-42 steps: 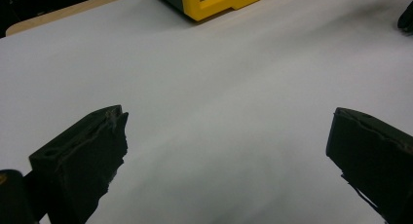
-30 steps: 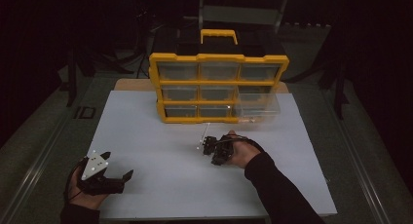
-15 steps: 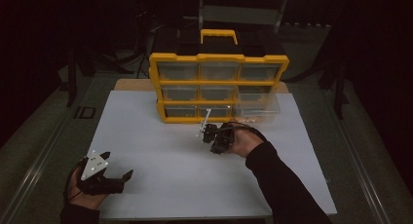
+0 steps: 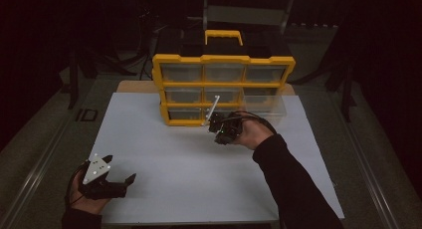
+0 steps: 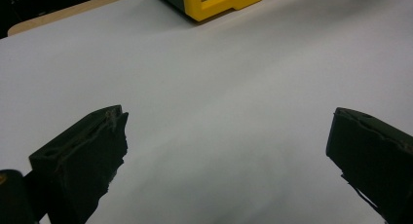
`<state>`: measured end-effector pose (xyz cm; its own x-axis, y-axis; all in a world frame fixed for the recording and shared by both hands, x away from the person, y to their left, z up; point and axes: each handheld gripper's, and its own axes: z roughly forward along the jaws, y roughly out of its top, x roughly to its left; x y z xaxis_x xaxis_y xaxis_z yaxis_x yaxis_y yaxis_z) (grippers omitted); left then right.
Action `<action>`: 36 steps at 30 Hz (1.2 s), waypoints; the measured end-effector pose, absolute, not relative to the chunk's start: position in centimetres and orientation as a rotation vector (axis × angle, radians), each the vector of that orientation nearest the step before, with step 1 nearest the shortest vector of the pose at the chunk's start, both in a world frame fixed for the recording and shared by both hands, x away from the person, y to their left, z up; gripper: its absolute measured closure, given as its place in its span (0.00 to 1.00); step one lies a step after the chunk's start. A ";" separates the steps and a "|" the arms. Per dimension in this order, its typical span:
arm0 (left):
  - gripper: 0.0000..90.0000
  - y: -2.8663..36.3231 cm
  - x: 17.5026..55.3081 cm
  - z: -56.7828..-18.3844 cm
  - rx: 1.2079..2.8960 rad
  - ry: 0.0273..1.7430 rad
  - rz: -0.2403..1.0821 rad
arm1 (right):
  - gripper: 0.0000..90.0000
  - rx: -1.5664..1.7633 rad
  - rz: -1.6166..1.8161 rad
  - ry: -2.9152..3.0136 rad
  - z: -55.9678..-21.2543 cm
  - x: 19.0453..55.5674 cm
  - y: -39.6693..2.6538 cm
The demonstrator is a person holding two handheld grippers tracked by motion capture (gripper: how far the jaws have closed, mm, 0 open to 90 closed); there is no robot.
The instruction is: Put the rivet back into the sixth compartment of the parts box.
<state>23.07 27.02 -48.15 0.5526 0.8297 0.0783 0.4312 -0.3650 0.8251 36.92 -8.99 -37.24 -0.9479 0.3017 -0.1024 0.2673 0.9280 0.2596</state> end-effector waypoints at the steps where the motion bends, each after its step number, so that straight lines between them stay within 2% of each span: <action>1: 0.02 27.0 23.1 -48.1 1.994 1.016 0.637 | 0.92 0.439 0.374 2.941 -37.0 37.0 -9.0; 24: 0.02 27.0 23.1 -48.2 1.995 1.016 0.636 | 0.92 0.522 0.588 2.811 -31.8 38.4 -10.6; 36: 0.02 27.0 23.1 -48.2 1.995 1.016 0.637 | 0.92 0.615 0.682 2.736 -30.2 39.3 -12.3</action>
